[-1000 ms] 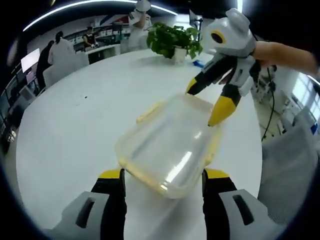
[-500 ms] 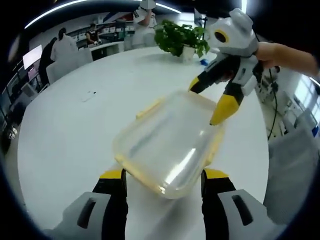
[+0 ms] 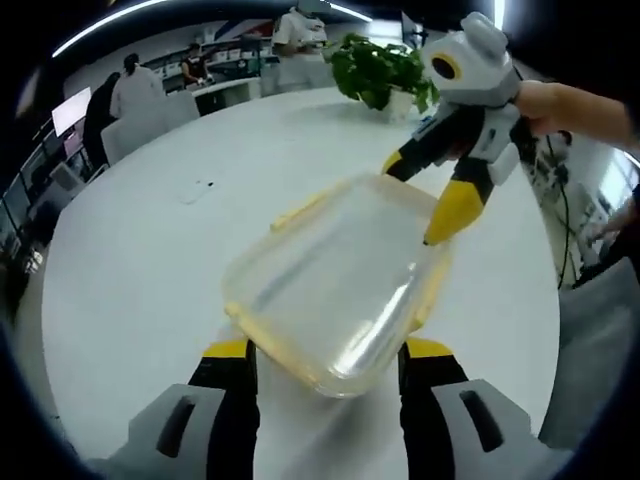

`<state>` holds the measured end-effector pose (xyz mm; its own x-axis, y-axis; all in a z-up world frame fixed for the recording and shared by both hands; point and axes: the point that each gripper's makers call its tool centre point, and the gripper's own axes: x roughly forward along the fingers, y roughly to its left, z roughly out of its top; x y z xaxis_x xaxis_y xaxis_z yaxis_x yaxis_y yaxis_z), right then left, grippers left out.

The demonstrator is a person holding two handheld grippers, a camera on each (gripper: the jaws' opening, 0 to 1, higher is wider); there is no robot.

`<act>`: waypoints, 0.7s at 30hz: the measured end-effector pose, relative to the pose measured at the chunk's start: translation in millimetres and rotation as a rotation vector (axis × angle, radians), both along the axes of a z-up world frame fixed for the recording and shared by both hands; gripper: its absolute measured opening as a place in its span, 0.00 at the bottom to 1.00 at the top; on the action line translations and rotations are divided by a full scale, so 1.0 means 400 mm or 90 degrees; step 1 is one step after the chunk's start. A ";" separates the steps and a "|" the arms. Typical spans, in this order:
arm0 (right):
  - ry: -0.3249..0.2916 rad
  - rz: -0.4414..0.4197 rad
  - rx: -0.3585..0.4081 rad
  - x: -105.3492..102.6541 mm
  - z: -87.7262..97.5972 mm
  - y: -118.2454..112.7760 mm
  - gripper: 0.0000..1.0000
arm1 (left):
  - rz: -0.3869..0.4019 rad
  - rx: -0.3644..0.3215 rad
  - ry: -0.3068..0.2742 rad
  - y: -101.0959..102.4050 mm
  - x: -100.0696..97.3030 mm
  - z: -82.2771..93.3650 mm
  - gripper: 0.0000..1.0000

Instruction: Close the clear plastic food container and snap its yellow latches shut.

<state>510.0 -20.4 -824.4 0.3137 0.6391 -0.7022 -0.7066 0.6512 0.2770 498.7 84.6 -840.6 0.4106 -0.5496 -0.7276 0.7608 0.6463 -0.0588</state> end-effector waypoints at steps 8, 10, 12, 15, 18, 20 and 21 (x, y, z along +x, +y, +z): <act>0.000 0.003 0.001 0.030 0.000 0.000 0.60 | 0.028 -0.007 -0.002 0.003 0.027 0.001 0.52; -0.001 0.005 0.002 0.031 0.000 0.001 0.60 | 0.029 -0.007 -0.001 0.003 0.028 0.001 0.52; 0.003 -0.001 -0.002 0.030 0.002 0.001 0.60 | 0.032 -0.012 0.004 0.003 0.028 -0.001 0.52; 0.000 -0.014 -0.005 0.029 0.003 0.001 0.60 | 0.038 -0.020 0.013 0.003 0.027 -0.004 0.51; -0.013 -0.022 -0.010 0.032 0.007 -0.006 0.59 | 0.044 -0.015 0.014 0.011 0.019 -0.003 0.52; -0.036 -0.041 -0.022 0.041 0.014 -0.023 0.59 | 0.039 -0.013 0.015 0.014 0.007 0.000 0.57; -0.039 -0.046 -0.020 0.040 0.018 -0.028 0.59 | 0.038 -0.012 0.015 0.017 0.003 0.000 0.59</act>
